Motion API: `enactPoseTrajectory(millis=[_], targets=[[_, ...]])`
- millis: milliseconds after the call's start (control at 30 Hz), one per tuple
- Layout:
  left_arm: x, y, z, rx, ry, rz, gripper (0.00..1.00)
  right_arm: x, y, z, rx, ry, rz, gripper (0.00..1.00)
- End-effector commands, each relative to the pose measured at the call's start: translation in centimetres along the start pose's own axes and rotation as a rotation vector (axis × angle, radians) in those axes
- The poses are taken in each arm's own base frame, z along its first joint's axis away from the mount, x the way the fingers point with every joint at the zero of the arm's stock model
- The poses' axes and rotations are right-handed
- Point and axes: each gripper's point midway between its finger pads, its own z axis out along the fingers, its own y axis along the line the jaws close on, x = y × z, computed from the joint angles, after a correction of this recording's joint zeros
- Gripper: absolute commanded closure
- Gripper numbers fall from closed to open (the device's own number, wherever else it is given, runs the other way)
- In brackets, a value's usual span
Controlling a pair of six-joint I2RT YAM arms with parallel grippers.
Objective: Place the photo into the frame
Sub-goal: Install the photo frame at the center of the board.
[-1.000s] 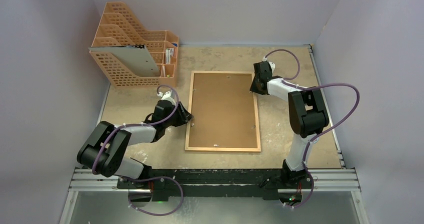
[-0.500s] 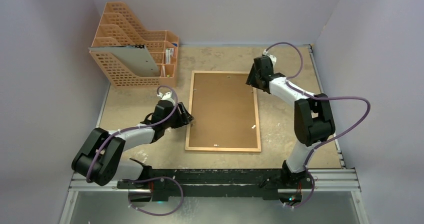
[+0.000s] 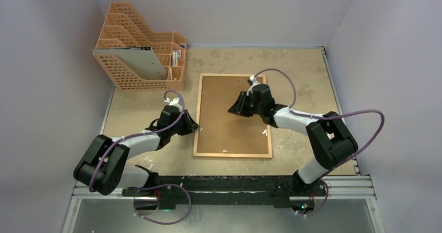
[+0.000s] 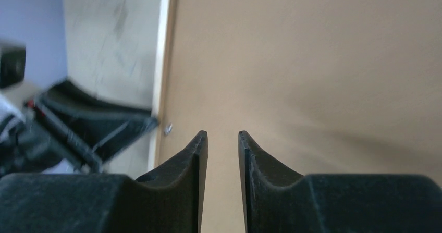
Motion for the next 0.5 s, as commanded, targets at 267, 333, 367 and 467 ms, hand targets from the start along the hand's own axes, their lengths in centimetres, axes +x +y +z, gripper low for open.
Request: enactPoseTrajectory(millis=[267,333,367,467], targets=[[2.6,-0.2,0.3,0.053,0.102,-0.02,1.0,10.0,10.1,1.4,-0.323,0.179,0.123,0.75],[2.9,-0.3,0.3,0.062,0.115,-0.026,1.0,11.1,9.9,2.2,-0.302,0.198,0.136,0.76],[3.0,-0.4,0.3,0.067,0.123,-0.03,1.0,11.5,9.8,2.4,-0.294,0.204,0.146,0.77],[3.4,-0.4,0.3,0.074,0.138,-0.036,1.0,12.5,9.8,2.9,-0.283,0.203,0.177,0.76]])
